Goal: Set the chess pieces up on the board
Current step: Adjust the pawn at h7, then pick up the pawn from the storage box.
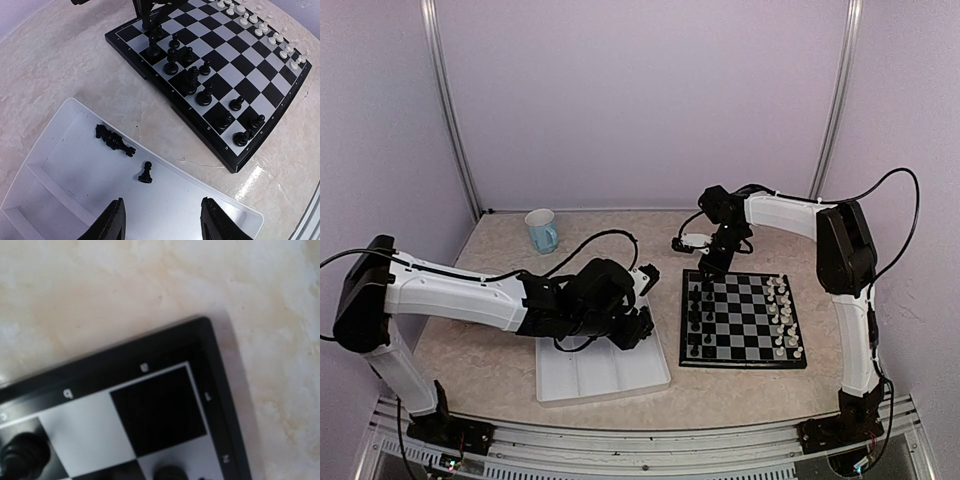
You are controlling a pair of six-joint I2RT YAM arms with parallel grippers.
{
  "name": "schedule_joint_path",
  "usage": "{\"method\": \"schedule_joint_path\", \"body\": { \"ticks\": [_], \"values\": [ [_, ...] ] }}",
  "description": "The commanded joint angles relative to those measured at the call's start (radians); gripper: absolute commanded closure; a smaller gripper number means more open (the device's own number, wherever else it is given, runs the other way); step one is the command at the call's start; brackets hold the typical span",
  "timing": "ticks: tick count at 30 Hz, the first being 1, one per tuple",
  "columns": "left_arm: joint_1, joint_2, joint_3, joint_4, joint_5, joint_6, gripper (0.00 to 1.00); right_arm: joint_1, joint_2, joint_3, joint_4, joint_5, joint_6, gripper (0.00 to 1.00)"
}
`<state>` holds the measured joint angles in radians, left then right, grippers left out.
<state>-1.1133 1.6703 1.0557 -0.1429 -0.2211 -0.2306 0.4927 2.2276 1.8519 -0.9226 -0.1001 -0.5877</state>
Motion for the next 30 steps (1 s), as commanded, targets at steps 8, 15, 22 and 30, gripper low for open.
{"method": "schedule_joint_path", "body": {
  "ticks": [8, 15, 22, 30],
  "values": [
    [0.051, -0.039, -0.001, 0.008, -0.026, -0.028, 0.44, 0.004, -0.093, 0.053, 0.048, -0.056, 0.050, 0.67],
    [0.137, -0.032, 0.042, -0.061, 0.010, -0.129, 0.39, 0.003, -0.347, -0.203, 0.173, -0.147, 0.066, 0.67],
    [0.130, 0.096, 0.171, -0.156, 0.000, -0.255, 0.54, 0.003, -0.639, -0.555, 0.364, -0.198, 0.087, 0.69],
    [0.097, 0.201, 0.201, -0.185, 0.069, -0.177, 0.61, 0.002, -0.804, -0.754, 0.454, -0.253, 0.073, 0.69]
  ]
}}
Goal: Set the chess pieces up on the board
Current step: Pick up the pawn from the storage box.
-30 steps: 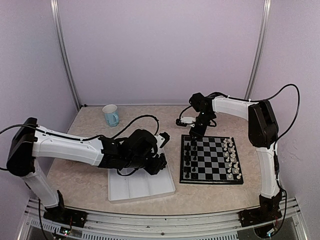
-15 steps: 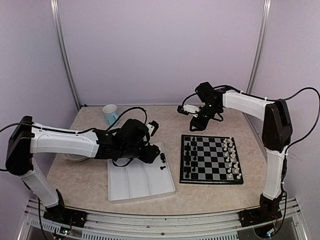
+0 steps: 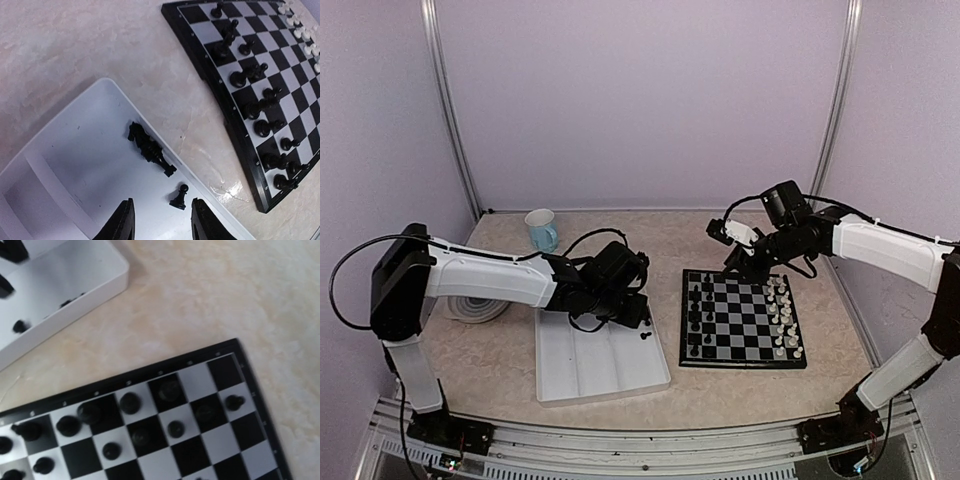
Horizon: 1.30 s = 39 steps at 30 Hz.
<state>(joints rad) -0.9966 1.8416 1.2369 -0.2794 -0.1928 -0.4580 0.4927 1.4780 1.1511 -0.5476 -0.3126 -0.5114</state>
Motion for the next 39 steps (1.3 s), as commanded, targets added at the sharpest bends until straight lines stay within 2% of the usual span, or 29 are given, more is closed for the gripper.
{"method": "schedule_joint_path", "body": {
  "ticks": [1, 6, 12, 20, 30, 39],
  "values": [
    [-0.021, 0.031, 0.014, -0.054, 0.050, 0.077, 0.61, 0.001, -0.062, -0.066, 0.083, -0.040, -0.004, 0.69],
    [-0.003, 0.029, 0.002, -0.079, 0.101, 0.209, 0.61, 0.000, -0.087, -0.112, 0.096, -0.050, -0.001, 0.69],
    [0.015, 0.095, 0.062, -0.124, 0.144, 0.327, 0.61, -0.003, -0.104, -0.119, 0.087, -0.039, -0.006, 0.69],
    [0.033, 0.189, 0.117, -0.133, 0.165, 0.362, 0.63, -0.006, -0.116, -0.121, 0.075, -0.020, -0.013, 0.69],
    [0.029, 0.208, 0.093, -0.109, 0.176, 0.360, 0.65, -0.006, -0.102, -0.114, 0.077, -0.017, -0.012, 0.69],
    [0.078, 0.184, 0.086, -0.082, 0.143, 0.422, 0.54, -0.009, -0.103, -0.114, 0.072, -0.004, -0.017, 0.69]
  ]
}}
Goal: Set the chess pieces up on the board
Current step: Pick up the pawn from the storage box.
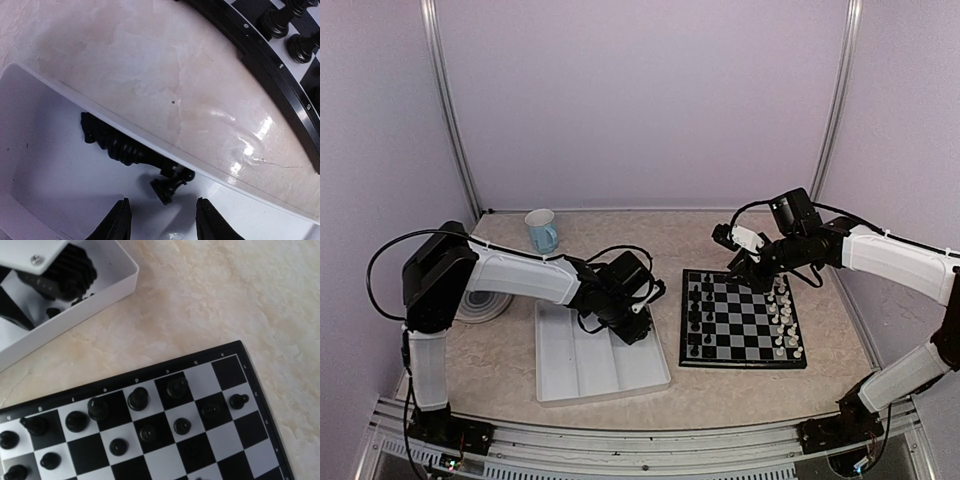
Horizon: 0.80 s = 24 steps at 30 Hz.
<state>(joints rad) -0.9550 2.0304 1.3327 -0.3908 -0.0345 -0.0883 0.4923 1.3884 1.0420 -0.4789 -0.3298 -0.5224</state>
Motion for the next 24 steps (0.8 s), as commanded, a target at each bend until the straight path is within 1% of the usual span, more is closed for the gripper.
{"method": "schedule_joint_path", "body": {
  "ticks": [1, 5, 12, 18, 24],
  "values": [
    [0.039, -0.014, -0.016, 0.040, -0.007, 0.074, 0.53, -0.009, -0.014, -0.008, 0.005, 0.015, -0.007, 0.69],
    [0.041, -0.032, -0.024, 0.074, 0.042, 0.150, 0.53, -0.011, -0.012, -0.011, 0.005, 0.018, -0.008, 0.69],
    [0.037, -0.005, 0.005, 0.080, 0.120, 0.200, 0.57, -0.015, -0.024, -0.021, 0.010, 0.023, -0.010, 0.69],
    [0.029, 0.029, 0.030, 0.074, 0.086, 0.219, 0.57, -0.017, -0.033, -0.030, 0.013, 0.020, -0.010, 0.69],
    [0.021, 0.036, 0.023, 0.071, 0.090, 0.236, 0.58, -0.017, -0.035, -0.033, 0.014, 0.017, -0.011, 0.69]
  ]
}}
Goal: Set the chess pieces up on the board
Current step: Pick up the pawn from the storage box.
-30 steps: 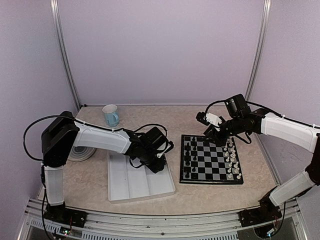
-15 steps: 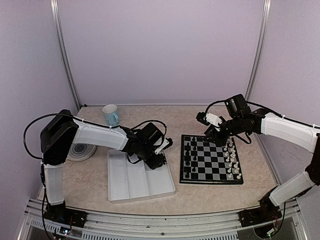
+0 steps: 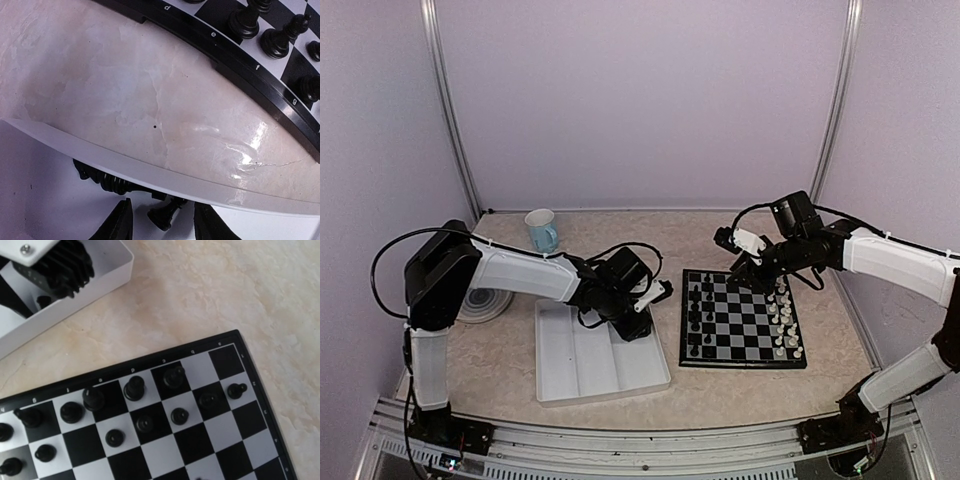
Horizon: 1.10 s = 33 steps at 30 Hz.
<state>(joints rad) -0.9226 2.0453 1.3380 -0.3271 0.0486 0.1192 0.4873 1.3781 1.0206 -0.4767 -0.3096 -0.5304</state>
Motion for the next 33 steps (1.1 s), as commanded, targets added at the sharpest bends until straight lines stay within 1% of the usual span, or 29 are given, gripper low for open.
{"method": "schedule_joint_path", "body": {
  "ticks": [1, 8, 17, 19, 26, 33],
  "values": [
    [-0.016, 0.020, 0.015, 0.005, 0.009, 0.033, 0.58, -0.012, -0.024, -0.013, 0.011, -0.005, -0.003, 0.69],
    [-0.052, 0.002, -0.016, -0.016, 0.010, 0.034, 0.64, -0.012, -0.019, -0.008, 0.009, -0.011, -0.003, 0.69],
    [-0.063, -0.004, -0.062, -0.038, -0.045, -0.016, 0.66, -0.012, -0.021, -0.007, 0.006, -0.010, -0.002, 0.70],
    [-0.064, -0.008, -0.069, -0.042, -0.077, -0.031, 0.66, -0.012, -0.020, -0.005, 0.006, -0.011, -0.002, 0.70],
    [-0.067, -0.021, -0.099, -0.048, -0.080, -0.061, 0.66, -0.012, -0.017, -0.002, 0.005, -0.013, -0.001, 0.70],
    [-0.072, -0.021, -0.097, -0.042, -0.061, -0.055, 0.73, -0.012, -0.013, 0.003, 0.004, -0.013, 0.000, 0.70]
  ]
}}
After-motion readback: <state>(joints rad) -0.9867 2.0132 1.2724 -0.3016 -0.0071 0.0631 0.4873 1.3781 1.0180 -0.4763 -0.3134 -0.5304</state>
